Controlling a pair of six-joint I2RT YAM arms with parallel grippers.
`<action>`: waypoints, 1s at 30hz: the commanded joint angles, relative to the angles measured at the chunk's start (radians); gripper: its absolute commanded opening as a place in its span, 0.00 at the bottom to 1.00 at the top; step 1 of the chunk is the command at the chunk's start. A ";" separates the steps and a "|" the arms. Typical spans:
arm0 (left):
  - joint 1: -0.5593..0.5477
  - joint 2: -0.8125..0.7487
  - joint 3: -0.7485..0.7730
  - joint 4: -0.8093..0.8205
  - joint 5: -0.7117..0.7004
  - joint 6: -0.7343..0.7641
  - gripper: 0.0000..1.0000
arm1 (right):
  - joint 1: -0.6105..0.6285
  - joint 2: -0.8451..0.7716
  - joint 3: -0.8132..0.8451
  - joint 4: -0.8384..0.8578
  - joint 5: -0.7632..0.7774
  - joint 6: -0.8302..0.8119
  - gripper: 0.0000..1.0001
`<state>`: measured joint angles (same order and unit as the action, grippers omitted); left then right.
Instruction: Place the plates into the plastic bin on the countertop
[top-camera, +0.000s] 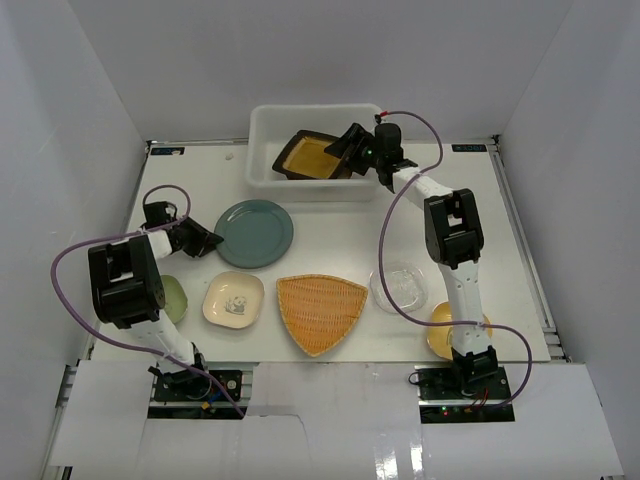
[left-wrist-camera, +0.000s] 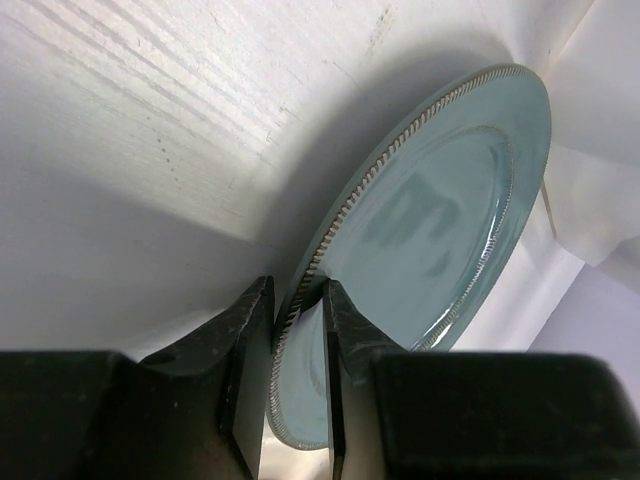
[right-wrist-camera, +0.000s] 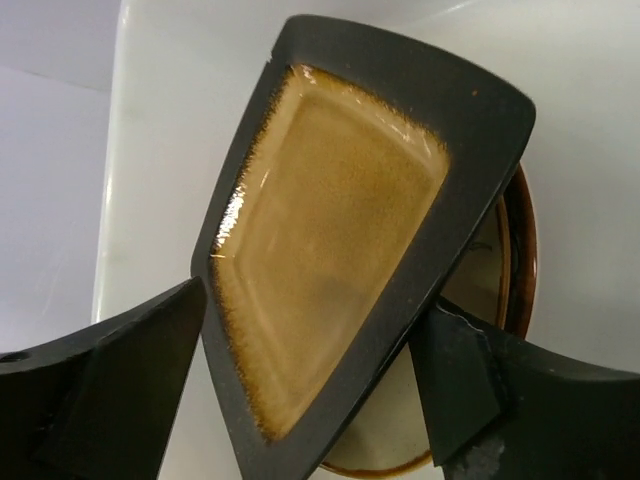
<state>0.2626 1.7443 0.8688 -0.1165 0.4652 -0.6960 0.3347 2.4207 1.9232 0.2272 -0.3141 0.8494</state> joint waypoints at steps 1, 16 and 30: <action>-0.002 -0.052 -0.040 -0.031 -0.063 0.006 0.00 | -0.011 -0.101 -0.039 0.044 0.012 -0.018 0.91; -0.003 -0.437 -0.261 0.274 -0.013 -0.120 0.00 | -0.031 -0.343 -0.223 0.161 -0.295 0.022 0.90; -0.002 -0.657 -0.436 0.557 0.010 -0.324 0.00 | -0.029 -0.741 -0.734 0.296 -0.352 -0.038 0.90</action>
<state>0.2584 1.1622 0.4152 0.2836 0.4507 -0.9627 0.3042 1.7142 1.2331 0.4751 -0.6361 0.8448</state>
